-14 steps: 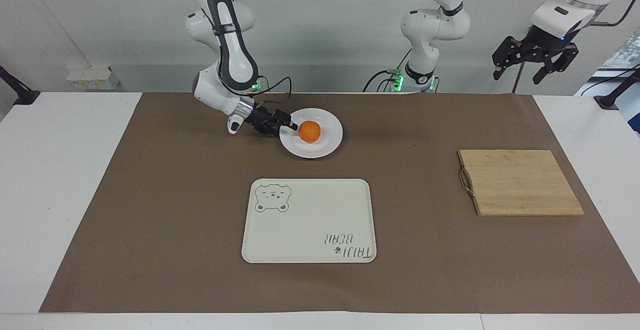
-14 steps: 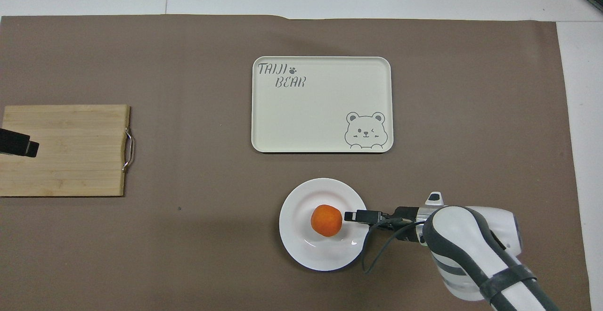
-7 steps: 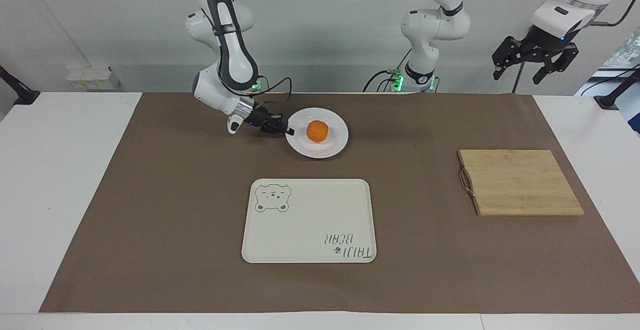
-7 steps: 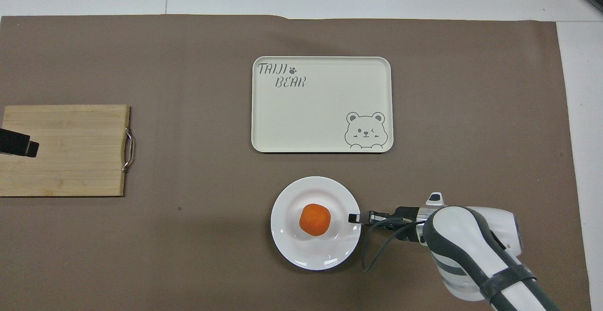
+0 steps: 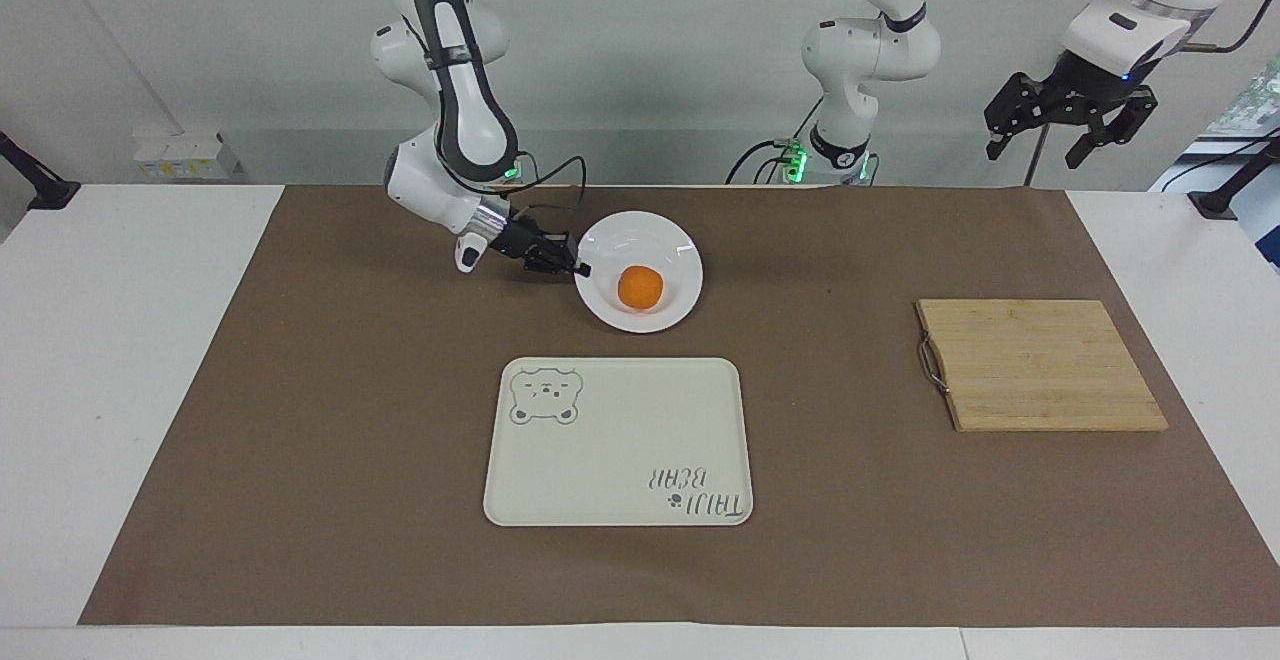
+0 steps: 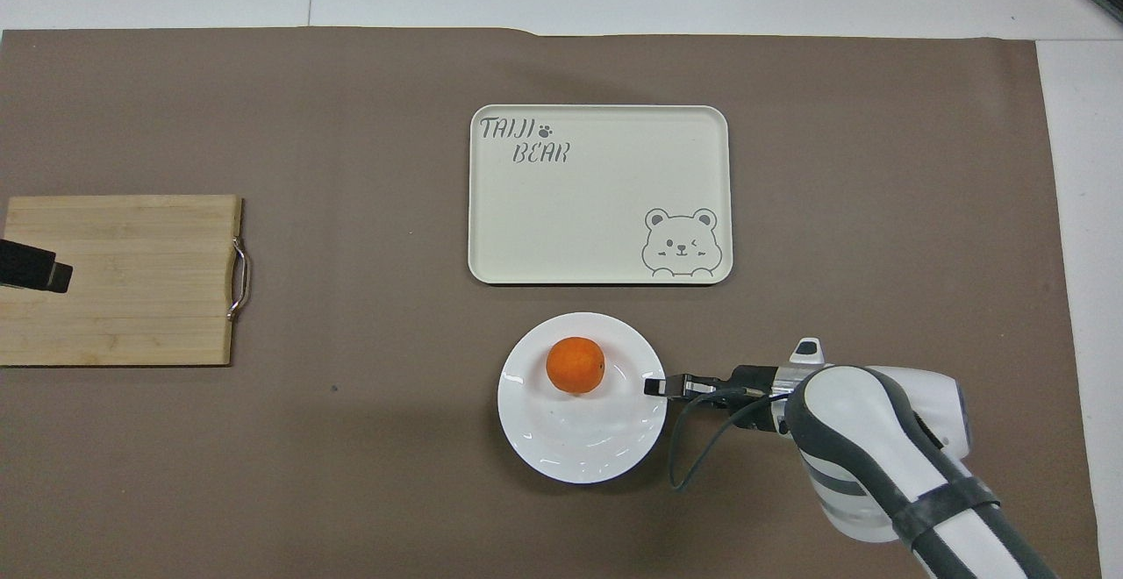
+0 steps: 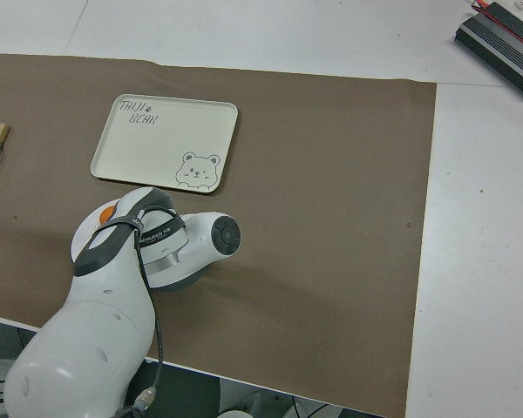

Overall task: Place orange and plate with both arms
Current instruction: 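Slide the plate with the right gripper farther from the robot onto the tray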

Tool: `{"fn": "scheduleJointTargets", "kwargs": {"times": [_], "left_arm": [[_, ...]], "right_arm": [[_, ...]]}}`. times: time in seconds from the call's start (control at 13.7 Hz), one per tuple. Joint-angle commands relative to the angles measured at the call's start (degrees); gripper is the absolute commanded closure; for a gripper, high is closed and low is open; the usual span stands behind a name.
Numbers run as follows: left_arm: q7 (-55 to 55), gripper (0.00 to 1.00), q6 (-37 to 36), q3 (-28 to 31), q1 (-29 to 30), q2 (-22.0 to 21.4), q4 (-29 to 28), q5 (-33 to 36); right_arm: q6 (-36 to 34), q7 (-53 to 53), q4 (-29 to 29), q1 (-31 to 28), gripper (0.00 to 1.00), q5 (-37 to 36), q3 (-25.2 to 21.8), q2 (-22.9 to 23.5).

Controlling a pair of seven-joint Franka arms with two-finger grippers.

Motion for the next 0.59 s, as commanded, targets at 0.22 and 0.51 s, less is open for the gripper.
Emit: {"fn": "scheduleJointTargets", "kwargs": {"times": [0.22, 0.51], "left_arm": [[-0.48, 0.0, -0.68, -0.15, 0.27, -0.2, 0.61, 0.28], [-0.48, 0.0, -0.68, -0.24, 0.27, -0.2, 0.61, 0.28]], "right_arm": [[0.04, -7.29, 5.58, -0.51, 1.0, 1.65, -0.18, 2.53], [-2.59, -7.29, 8.48, -1.38, 1.0, 2.52, -0.71, 1.12]]}}
